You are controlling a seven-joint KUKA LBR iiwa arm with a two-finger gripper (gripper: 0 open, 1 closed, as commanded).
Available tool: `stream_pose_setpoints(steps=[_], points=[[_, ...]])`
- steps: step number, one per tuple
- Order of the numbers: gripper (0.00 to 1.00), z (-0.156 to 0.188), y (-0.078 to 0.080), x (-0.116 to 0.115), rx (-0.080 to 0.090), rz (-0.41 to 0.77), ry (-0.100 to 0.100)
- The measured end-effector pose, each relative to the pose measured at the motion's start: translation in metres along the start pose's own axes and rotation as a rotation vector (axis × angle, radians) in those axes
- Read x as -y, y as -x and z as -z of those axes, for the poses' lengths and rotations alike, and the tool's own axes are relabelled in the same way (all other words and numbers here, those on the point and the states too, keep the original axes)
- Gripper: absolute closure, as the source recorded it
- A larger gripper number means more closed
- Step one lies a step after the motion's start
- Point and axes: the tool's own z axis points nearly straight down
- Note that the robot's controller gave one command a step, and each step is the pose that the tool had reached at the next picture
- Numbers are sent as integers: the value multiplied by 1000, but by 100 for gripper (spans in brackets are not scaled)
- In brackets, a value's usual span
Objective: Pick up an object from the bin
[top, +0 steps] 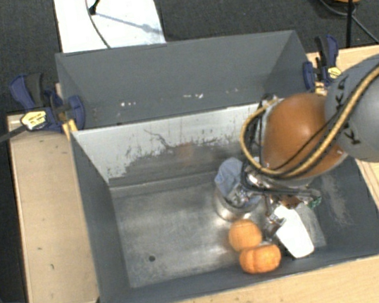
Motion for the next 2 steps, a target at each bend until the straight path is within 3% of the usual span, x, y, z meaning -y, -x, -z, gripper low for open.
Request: stream_pose_setpoints(steps=[1, 2], points=[[100, -7, -16, 2, 4, 16, -3], [100, -7, -16, 2, 4, 15, -3]])
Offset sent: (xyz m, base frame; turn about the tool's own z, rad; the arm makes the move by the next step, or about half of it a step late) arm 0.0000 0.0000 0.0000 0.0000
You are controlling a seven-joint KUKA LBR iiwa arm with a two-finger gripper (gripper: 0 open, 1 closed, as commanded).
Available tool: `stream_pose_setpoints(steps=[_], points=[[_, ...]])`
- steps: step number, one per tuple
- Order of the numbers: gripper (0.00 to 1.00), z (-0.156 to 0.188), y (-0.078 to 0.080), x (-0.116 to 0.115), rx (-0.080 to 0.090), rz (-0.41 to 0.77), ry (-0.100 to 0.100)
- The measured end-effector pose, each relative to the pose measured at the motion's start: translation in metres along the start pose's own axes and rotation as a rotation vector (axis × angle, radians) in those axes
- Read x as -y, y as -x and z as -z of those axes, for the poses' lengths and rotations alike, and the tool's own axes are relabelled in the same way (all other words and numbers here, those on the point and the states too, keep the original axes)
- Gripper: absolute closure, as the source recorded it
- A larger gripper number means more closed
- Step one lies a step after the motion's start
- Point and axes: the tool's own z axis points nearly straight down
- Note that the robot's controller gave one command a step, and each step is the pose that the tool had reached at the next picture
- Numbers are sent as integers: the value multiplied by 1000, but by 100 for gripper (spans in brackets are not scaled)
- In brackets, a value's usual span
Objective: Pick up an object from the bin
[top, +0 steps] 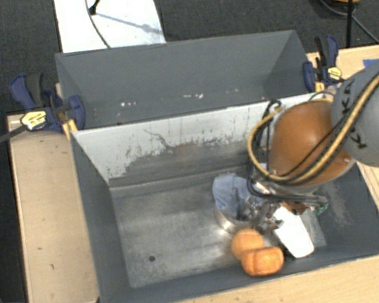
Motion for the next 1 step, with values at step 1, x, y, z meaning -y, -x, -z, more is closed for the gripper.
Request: stream_pose_setpoints(steps=[1], points=[[100, 50, -4, 4, -12, 41, 10]])
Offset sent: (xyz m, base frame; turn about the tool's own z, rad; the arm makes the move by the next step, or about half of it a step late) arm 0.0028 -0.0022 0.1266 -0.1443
